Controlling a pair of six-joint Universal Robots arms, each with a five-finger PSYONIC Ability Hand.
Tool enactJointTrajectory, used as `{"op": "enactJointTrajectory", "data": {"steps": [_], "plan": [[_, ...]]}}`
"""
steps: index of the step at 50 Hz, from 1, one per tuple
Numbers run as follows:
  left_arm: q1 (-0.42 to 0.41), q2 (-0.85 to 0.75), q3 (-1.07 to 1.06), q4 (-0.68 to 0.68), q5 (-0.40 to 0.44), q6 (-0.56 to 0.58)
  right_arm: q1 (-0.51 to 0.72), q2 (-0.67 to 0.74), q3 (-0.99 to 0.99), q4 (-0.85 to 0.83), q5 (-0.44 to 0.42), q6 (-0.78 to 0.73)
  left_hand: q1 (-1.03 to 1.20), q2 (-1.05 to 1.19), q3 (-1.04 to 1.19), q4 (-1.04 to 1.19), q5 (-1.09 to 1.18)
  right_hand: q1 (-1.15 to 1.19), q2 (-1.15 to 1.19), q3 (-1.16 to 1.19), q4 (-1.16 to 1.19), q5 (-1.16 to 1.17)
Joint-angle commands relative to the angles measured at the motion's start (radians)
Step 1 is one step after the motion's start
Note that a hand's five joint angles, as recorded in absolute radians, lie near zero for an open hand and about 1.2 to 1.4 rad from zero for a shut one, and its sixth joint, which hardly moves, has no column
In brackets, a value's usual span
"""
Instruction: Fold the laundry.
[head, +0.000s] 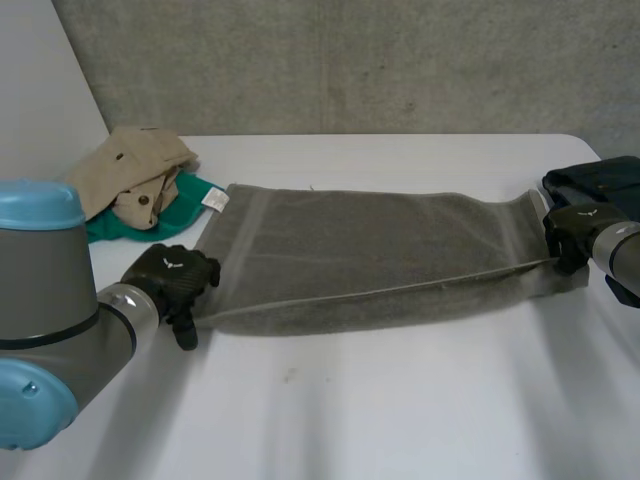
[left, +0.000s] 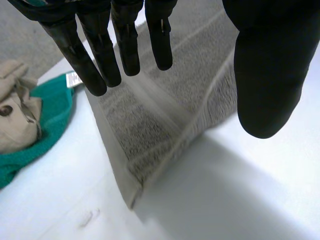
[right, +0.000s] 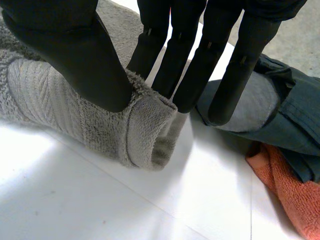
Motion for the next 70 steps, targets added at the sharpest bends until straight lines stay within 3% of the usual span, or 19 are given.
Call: {"op": "enactJointTrajectory", "data": {"steps": [1, 4, 8, 9, 15, 19, 23, 29, 34, 46, 52, 56, 59, 60, 66, 70], "plan": [[0.012, -0.102, -0.005, 0.069, 0.002, 0.090, -0.004, 0.005, -0.010, 0.002, 0.020, 0.003, 0.160, 0.160, 0.158, 0.157, 0.154, 0.286, 0.228, 0.214, 0.202, 0.245], [0.012, -0.144, 0.000, 0.086, -0.008, 0.125, -0.005, 0.008, -0.010, 0.005, 0.020, 0.006, 0.266, 0.266, 0.264, 0.262, 0.259, 0.286, 0.228, 0.214, 0.202, 0.245], [0.015, -0.183, 0.019, 0.135, -0.018, 0.186, 0.000, 0.002, -0.005, 0.011, 0.012, 0.008, 0.753, 0.753, 0.751, 0.749, 0.746, 0.286, 0.228, 0.214, 0.202, 0.245], [0.014, -0.194, 0.032, 0.167, -0.020, 0.203, 0.001, -0.001, -0.002, 0.017, 0.006, 0.003, 0.969, 0.968, 0.967, 0.965, 0.962, 0.286, 0.228, 0.214, 0.202, 0.245], [0.015, -0.223, 0.076, 0.202, -0.058, 0.249, 0.012, -0.013, -0.001, 0.098, -0.051, -0.085, 0.971, 0.971, 0.969, 0.967, 0.964, 0.286, 0.228, 0.214, 0.202, 0.245], [0.015, -0.182, 0.070, 0.199, -0.049, 0.249, -0.007, -0.032, 0.008, 0.292, -0.097, -0.379, 0.971, 0.971, 0.969, 0.967, 0.964, 0.286, 0.228, 0.214, 0.202, 0.245], [0.005, -0.161, 0.059, 0.201, -0.020, 0.246, -0.033, -0.038, -0.007, 0.388, -0.071, -0.532, 0.971, 0.971, 0.969, 0.967, 0.964, -0.213, -0.271, -0.285, -0.297, -0.254], [-0.023, -0.161, 0.062, 0.196, -0.028, 0.246, -0.028, -0.040, -0.010, 0.348, -0.057, -0.420, 0.971, 0.971, 0.969, 0.967, 0.964, -0.308, -0.366, -0.380, -0.392, -0.349], [-0.022, -0.148, 0.064, 0.196, -0.040, 0.246, -0.022, -0.069, 0.048, 0.261, -0.108, -0.324, 0.971, 0.971, 0.969, 0.967, 0.964, -0.273, -0.331, -0.344, -0.356, -0.313], [-0.002, -0.125, 0.084, 0.196, -0.034, 0.240, -0.007, -0.067, 0.107, 0.075, -0.112, -0.274, 0.971, 0.971, 0.969, 0.967, 0.964, -0.211, -0.269, -0.283, -0.295, -0.252], [0.003, -0.139, 0.115, 0.192, -0.023, 0.239, 0.010, -0.035, 0.081, 0.063, -0.112, -0.267, 0.971, 0.971, 0.969, 0.967, 0.964, -0.199, -0.257, -0.271, -0.283, -0.240], [0.008, -0.156, 0.138, 0.176, -0.020, 0.239, 0.021, -0.021, 0.061, 0.057, -0.111, -0.265, 0.971, 0.971, 0.969, 0.967, 0.964, -0.044, -0.102, -0.116, -0.128, -0.085], [0.008, -0.174, 0.161, 0.161, -0.015, 0.239, 0.030, -0.007, 0.044, 0.039, -0.114, -0.270, 0.971, 0.971, 0.969, 0.967, 0.964, 0.285, 0.227, 0.213, 0.201, 0.244], [0.009, -0.182, 0.168, 0.158, -0.015, 0.240, 0.033, -0.003, 0.039, 0.031, -0.114, -0.270, 0.971, 0.971, 0.969, 0.967, 0.964, 0.286, 0.228, 0.214, 0.202, 0.245], [0.011, -0.271, 0.291, 0.159, -0.008, 0.251, 0.050, 0.077, -0.047, -0.075, -0.111, -0.284, 0.971, 0.971, 0.969, 0.967, 0.964, 0.286, 0.228, 0.214, 0.202, 0.245], [0.006, -0.338, 0.555, 0.176, -0.002, 0.288, 0.067, 0.123, -0.210, -0.202, -0.102, -0.250, 0.971, 0.971, 0.969, 0.967, 0.964, 0.286, 0.228, 0.214, 0.202, 0.245]]}}
